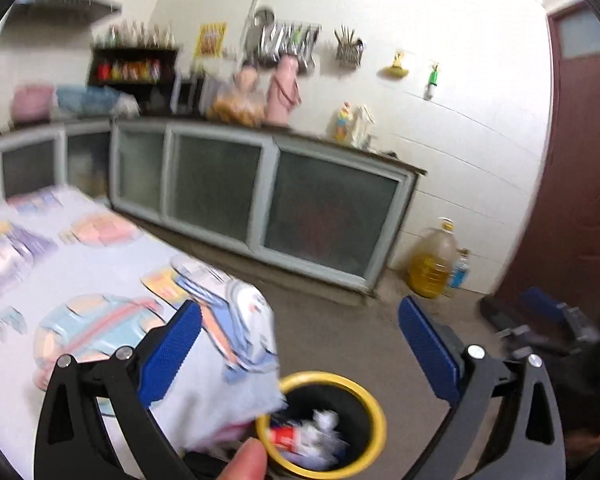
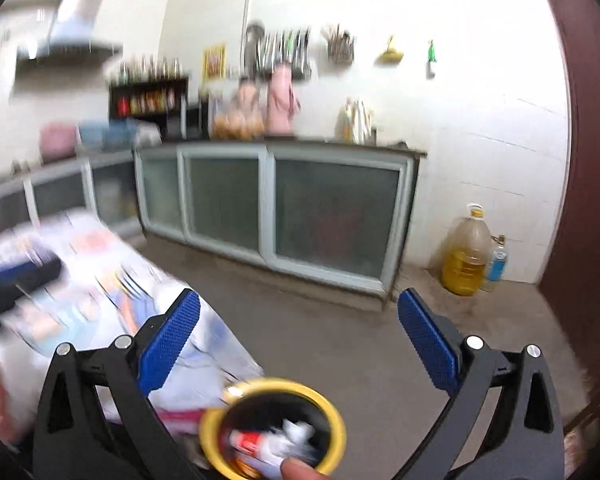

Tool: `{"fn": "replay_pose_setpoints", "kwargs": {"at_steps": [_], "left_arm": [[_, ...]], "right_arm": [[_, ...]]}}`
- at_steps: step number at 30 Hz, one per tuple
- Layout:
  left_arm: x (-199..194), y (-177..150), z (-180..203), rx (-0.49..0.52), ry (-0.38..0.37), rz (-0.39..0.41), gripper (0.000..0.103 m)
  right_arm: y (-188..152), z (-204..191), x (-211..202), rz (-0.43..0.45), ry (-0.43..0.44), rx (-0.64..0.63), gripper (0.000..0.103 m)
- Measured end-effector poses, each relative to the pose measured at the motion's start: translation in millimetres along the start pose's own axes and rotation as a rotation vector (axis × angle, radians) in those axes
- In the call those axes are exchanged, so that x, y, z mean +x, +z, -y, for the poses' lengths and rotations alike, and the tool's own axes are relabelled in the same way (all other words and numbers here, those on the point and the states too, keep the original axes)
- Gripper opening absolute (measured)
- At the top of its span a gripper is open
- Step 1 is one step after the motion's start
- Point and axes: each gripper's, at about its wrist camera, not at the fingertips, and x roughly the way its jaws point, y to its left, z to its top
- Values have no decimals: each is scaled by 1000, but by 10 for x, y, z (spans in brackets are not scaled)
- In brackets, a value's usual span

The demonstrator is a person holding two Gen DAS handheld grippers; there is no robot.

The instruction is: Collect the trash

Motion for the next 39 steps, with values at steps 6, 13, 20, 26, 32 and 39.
{"fn": "replay_pose_setpoints", "kwargs": {"at_steps": [6, 13, 20, 26, 32, 39], "left_arm": [[-438, 57, 145, 28, 39, 99, 95], [-808, -207, 103, -19, 183, 181, 95], [-731, -575, 26, -36, 245, 69, 95], [-711, -840, 110, -52, 202, 81, 95], [-678, -1023, 150, -68, 201, 54, 95], [-750, -1101, 45, -113, 296, 59, 95]], "right_arm": [[250, 10, -228, 13, 55, 106, 95], [-57, -226, -288, 3, -149, -106, 95], [-416, -196, -403, 16, -125, -35, 95], [-594, -214, -467, 36, -118, -13, 95], [-650, -231, -478, 51, -138, -17, 95], [-707, -288, -508, 58, -135, -41, 95]]}}
